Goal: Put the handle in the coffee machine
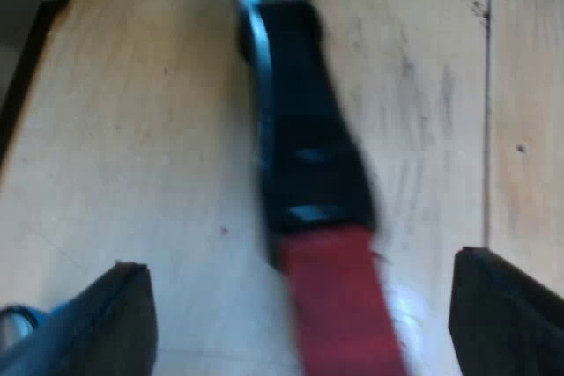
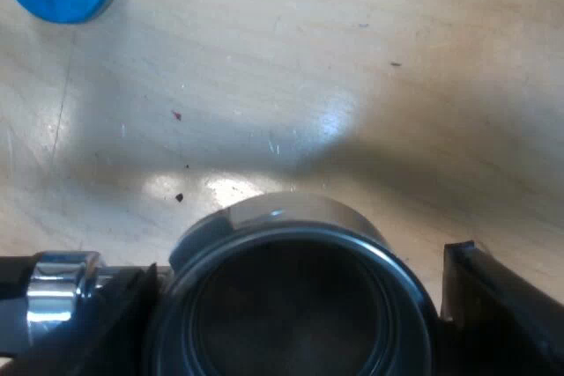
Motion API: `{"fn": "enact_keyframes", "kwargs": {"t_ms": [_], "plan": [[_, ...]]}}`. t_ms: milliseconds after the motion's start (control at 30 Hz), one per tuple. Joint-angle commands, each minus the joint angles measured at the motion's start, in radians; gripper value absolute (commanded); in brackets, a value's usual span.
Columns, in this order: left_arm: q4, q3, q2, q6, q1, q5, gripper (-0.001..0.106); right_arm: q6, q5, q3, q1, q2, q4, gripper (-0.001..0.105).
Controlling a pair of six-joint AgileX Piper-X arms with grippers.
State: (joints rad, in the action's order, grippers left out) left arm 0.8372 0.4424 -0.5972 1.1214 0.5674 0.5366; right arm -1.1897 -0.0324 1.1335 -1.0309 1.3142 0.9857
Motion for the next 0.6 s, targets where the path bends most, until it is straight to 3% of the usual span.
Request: {"fn": "enact_keyframes", "kwargs": {"t_ms": [33, 133, 267, 600], "plan": [[-0.042, 0.002, -0.031, -0.004, -0.001, 0.007, 0.07, -0.002, 0.007, 0.007, -0.009, -0.017, -0.001, 0.0], [-0.052, 0.002, -0.076, -0.017, -0.001, 0.026, 0.07, -0.002, 0.007, 0.007, -0.009, -0.017, -0.001, 0.0], [-0.05, 0.002, -0.08, -0.092, -0.001, 0.04, 0.07, -0.002, 0.007, 0.007, -0.009, -0.017, -0.001, 0.0], [-0.098, -0.063, -0.08, -0.092, -0.001, 0.037, 0.07, -0.002, 0.007, 0.007, -0.009, -0.017, -0.001, 0.0]]}}
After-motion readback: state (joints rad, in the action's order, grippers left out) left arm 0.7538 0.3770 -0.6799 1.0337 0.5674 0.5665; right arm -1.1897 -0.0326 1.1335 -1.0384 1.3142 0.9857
